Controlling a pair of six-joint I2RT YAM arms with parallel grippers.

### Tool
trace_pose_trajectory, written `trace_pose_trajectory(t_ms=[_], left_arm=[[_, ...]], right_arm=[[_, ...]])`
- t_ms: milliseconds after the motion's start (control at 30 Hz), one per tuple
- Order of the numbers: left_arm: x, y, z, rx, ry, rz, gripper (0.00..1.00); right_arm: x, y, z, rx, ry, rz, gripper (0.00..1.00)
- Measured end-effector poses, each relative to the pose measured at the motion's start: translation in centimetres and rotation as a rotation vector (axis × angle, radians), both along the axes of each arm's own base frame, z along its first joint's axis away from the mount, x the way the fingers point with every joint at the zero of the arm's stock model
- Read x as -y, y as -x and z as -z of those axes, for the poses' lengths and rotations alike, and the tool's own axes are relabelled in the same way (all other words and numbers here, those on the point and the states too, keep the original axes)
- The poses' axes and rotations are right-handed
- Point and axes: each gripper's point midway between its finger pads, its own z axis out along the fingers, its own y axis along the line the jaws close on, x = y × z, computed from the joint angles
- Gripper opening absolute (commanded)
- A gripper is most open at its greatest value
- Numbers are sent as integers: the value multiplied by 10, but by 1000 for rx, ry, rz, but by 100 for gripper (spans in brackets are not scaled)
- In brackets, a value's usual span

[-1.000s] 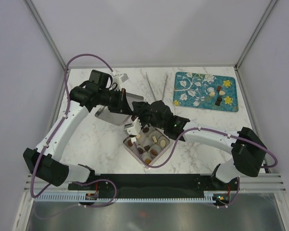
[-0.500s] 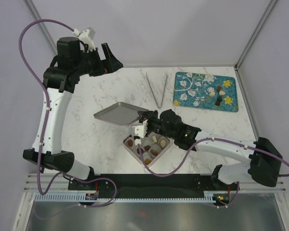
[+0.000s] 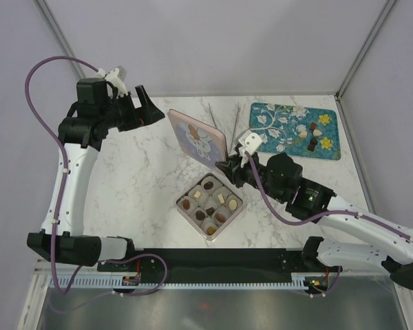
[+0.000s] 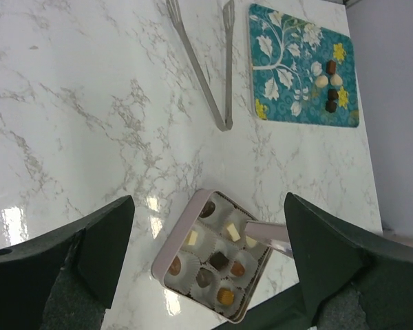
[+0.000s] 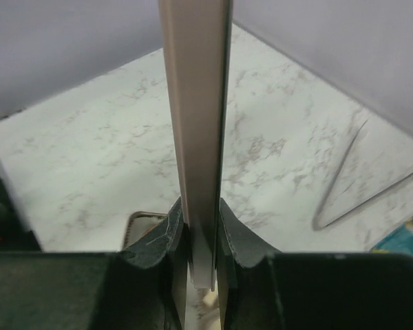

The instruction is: Pack the chocolate

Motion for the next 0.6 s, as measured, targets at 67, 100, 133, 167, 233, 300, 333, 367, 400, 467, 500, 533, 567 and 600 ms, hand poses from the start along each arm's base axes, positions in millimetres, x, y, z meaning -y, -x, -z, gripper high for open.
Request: trace_pose_trajectory(t_ms=[67,100,133,167,233,300,333,367,400,467,500,533,567,600], left_arm=[[5,12,3,4,19,32,96],[7,17,5,11,30,50,96],[9,25,10,5,37,63,96],[10,32,15,-1,45,76,96],[13,48,34,-26,55,97,95],[20,62,51,-52,90,150,92],[26,69,59,-68,113,184,91],[30,75,67,-89,135,215,89],[36,81,74,-102,158,249,89],[42,90,88,-139,191,294,88],[44,95,95,-156,205,310,88],[46,100,100,-171,217,324,88],[47,104,103,-176,226,335,88],[49,108,105,-181,237,349,88]], right_arm=[[5,9,-1,-96,-70,13,0],[8,14,-3,-145,-113,21,0],[12,19,-6,-202,-170,31,0],[15,23,-8,-239,-215,37,0],[23,34,-8,-336,-320,53,0],[29,42,-4,-433,-412,63,0],[30,45,0,-471,-438,66,0],[30,48,6,-514,-462,67,0],[30,51,12,-552,-473,68,0],[25,55,25,-615,-460,58,0],[24,55,30,-638,-447,60,0],[22,55,34,-655,-438,60,0],[22,55,40,-681,-428,65,0],[23,53,43,-699,-430,78,0]])
